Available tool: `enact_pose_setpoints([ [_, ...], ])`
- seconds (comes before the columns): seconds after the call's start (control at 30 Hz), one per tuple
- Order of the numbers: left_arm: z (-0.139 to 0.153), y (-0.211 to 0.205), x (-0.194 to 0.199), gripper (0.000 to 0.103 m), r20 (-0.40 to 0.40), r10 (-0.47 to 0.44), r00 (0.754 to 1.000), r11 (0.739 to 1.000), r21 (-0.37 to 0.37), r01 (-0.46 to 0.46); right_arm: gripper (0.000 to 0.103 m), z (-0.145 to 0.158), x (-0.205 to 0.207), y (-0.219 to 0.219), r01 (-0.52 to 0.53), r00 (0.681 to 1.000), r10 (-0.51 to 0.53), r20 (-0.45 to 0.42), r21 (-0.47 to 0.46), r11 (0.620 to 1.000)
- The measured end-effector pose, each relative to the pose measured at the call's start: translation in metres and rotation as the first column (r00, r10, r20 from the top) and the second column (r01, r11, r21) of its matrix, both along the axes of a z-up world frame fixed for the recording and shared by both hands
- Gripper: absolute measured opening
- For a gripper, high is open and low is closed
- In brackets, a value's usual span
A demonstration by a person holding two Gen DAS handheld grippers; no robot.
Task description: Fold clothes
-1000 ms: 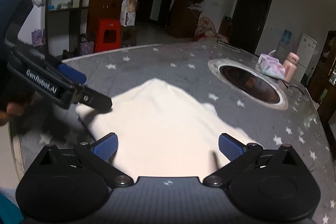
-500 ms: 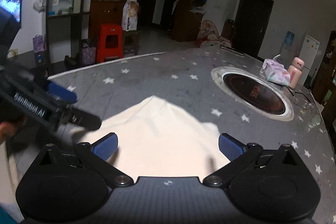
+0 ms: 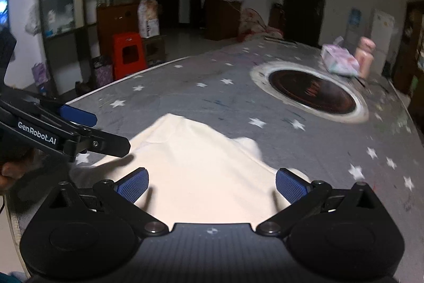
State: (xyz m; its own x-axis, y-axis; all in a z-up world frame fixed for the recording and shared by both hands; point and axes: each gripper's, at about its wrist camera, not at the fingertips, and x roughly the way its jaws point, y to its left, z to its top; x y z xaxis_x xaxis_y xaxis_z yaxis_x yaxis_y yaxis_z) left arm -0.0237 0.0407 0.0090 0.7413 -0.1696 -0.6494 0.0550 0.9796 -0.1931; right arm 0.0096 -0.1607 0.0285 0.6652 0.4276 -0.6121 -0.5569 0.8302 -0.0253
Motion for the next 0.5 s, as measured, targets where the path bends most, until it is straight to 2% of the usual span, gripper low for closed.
enact_pose_setpoints([
  [0.23,-0.010,-0.012,0.025,0.103,-0.058,0.031,0.998,0.998,0.059,-0.027,0.103,-0.013,0.022,-0.027,0.107,0.989,-0.102,-0.103,0.041,0.993],
  [0.33,-0.012,-0.013,0.028,0.103,-0.053,0.029,0.998,0.997,0.077,-0.025,0.103,-0.019,0.026,-0.034,0.135,0.981,-0.126,-0.146,0.057,0.989],
  [0.5,-0.011,-0.013,0.029,0.103,-0.065,0.045,0.997,0.996,0.076,-0.040,0.103,-0.003,0.013,-0.040,0.123,0.990,-0.115,-0.083,0.102,0.987],
])
